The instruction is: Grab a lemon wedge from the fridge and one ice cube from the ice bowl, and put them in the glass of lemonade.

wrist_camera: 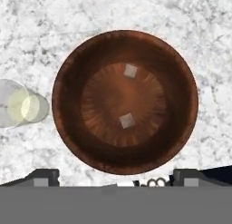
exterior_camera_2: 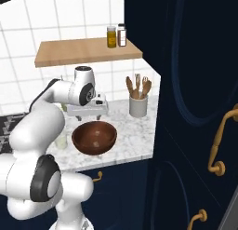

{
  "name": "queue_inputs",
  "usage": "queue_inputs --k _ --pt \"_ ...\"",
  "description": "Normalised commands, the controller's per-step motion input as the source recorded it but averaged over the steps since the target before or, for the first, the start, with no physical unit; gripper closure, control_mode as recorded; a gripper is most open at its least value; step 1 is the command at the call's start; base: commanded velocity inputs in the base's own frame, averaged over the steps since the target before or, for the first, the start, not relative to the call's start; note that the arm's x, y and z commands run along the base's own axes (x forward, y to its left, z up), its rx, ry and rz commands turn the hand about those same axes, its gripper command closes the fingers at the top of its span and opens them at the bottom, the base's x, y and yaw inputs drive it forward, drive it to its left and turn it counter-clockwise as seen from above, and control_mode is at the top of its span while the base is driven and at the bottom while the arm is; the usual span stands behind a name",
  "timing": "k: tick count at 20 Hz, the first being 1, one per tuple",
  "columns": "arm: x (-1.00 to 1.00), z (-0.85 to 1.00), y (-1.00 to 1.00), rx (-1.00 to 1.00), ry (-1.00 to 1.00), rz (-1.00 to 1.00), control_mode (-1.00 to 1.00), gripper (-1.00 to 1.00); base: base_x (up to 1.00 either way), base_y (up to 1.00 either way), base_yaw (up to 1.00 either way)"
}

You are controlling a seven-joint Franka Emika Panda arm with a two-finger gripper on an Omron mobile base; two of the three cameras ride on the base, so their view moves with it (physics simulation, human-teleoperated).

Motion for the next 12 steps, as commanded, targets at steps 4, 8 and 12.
queue_inputs --k 4,8,12 --pt "0.48 -0.91 -0.17 0.01 0.17 0.12 -1.0 -1.0 0.0 0.0 0.0" --pt "0.1 -0.81 -0.01 0.0 0.19 0.13 -1.0 -1.0 0.0 0.0 0.0" --pt "-0.2 -0.11 0.01 0.0 -0.03 0.07 -1.0 -1.0 0.0 0.0 0.0"
